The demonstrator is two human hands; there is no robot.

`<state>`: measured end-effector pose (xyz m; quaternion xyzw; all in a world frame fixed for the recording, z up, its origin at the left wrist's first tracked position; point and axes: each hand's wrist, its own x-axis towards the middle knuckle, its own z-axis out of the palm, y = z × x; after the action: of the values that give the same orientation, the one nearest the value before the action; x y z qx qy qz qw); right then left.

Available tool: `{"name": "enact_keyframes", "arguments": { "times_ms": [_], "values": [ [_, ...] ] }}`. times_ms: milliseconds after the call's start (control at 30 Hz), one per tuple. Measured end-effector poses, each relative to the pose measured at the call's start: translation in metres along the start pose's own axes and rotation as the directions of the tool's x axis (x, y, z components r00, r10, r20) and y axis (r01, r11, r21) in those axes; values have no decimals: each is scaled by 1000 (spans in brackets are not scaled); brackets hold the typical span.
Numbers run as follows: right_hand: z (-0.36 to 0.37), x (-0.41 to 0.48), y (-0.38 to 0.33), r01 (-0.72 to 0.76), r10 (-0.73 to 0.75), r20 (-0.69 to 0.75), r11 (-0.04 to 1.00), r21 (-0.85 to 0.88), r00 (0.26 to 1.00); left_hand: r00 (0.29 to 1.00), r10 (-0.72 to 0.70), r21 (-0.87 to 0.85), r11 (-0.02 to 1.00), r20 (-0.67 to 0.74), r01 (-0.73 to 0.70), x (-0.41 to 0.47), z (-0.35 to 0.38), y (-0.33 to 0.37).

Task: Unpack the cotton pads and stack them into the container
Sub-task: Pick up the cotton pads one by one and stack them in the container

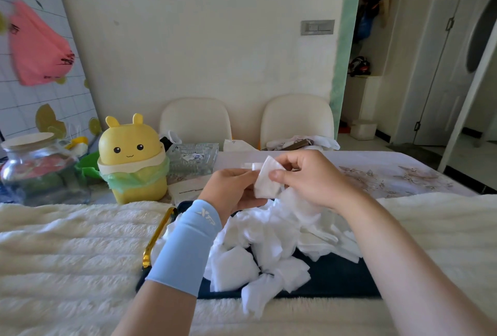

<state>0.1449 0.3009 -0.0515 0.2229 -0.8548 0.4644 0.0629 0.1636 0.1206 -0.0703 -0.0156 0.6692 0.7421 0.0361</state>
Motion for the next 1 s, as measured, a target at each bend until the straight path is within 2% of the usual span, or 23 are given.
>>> {"name": "enact_keyframes", "arguments": {
  "times_ms": [100,200,300,433,500,567,667,733,767,900,1000],
  "values": [
    [0,1,3,-46,45,29,999,14,999,1000,-20,17,1000,1,20,-1,-1,1],
    [-1,2,2,-63,68,64,995,-81,996,998,-43,73,997,35,40,-1,-2,2],
    [0,2,-1,-62,67,35,989,-135,997,997,-44,93,995,60,39,0,-2,3],
    [2,4,2,-43,45,8,986,-160,999,998,1,269,963,63,-18,-1,-2,2],
    [1,4,4,-46,45,-15,993,-112,999,1000,13,221,975,9,-14,2,-5,-1],
    [-4,1,3,-106,106,-9,992,-61,994,998,-4,91,996,-61,10,3,-7,-3],
    [-15,-5,5,-257,252,191,966,6,949,991,-24,10,1000,-134,25,4,-13,-3],
    [-16,-8,6,-248,266,305,964,-98,915,989,-36,-4,999,-141,36,5,-15,-2],
    [-14,-8,6,-230,261,317,964,-131,912,989,-40,-4,999,-139,39,6,-16,-3],
    [-7,-3,6,-210,230,199,971,-119,952,990,-22,33,999,-138,27,5,-17,-2],
    [-14,-1,10,-272,281,80,956,-114,956,965,37,66,998,-258,-21,6,-19,-1]
  ]
}}
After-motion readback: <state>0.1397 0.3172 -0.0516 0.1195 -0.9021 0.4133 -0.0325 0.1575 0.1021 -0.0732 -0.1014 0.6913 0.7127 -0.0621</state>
